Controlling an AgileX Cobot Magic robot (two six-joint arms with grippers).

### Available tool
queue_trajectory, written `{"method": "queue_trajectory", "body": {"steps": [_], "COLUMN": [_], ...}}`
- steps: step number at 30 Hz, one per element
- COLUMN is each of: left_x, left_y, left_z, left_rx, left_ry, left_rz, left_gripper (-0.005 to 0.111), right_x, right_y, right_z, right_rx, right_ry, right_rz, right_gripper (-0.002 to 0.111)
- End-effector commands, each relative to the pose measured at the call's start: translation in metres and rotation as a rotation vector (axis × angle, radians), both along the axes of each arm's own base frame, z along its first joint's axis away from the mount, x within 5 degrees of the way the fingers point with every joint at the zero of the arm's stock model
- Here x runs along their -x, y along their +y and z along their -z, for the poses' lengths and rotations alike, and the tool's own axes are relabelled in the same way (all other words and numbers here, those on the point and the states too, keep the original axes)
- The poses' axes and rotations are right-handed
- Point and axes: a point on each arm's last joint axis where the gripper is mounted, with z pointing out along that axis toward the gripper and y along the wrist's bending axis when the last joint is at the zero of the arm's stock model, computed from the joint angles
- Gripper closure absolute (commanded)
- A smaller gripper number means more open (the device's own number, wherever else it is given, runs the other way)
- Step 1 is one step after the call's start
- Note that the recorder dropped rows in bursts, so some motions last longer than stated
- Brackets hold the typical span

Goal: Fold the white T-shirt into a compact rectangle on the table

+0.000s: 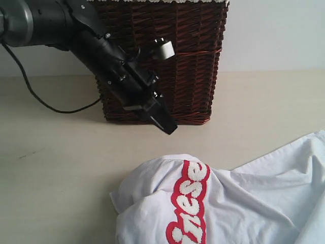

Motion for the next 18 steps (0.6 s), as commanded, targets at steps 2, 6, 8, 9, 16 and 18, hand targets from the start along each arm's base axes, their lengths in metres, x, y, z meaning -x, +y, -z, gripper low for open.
{"method": "queue_trajectory", "body": {"steps": [2, 6, 8, 9, 16, 18], "left_x": [0.026, 0.036, 0.044, 0.047, 0.059, 0.058], "left_y": [0.015, 0.029, 0.035, 0.037, 0.062, 0.063], "left_z": [-0.01, -0.01, 0.003, 0.01, 0.071, 0.074], "left_rx": [0.023, 0.021, 0.008, -0.003, -0.149, -0.152], "left_ry": [-0.096, -0.306, -0.35, -0.348, -0.438, -0.458], "left_rz": [0.031, -0.018, 0.01, 0.018, 0.024, 0.006], "left_gripper": [0.107, 0.107, 0.107, 0.107, 0.101, 0.09], "right_x": [0.0, 0.0, 0.0, 0.0, 0.0, 0.0], "right_y": [0.0, 0.0, 0.0, 0.0, 0.0, 0.0], "right_z": [0.0, 0.0, 0.0, 0.0, 0.0, 0.0], "right_rx": [0.004, 0.004, 0.004, 0.004, 0.004, 0.004], "right_ry": [-0.01, -0.01, -0.01, -0.01, -0.01, -0.01], "right_rz": [0.001, 0.001, 0.001, 0.001, 0.001, 0.001], "right_gripper": [0.108, 0.108, 0.108, 0.108, 0.108, 0.108]}}
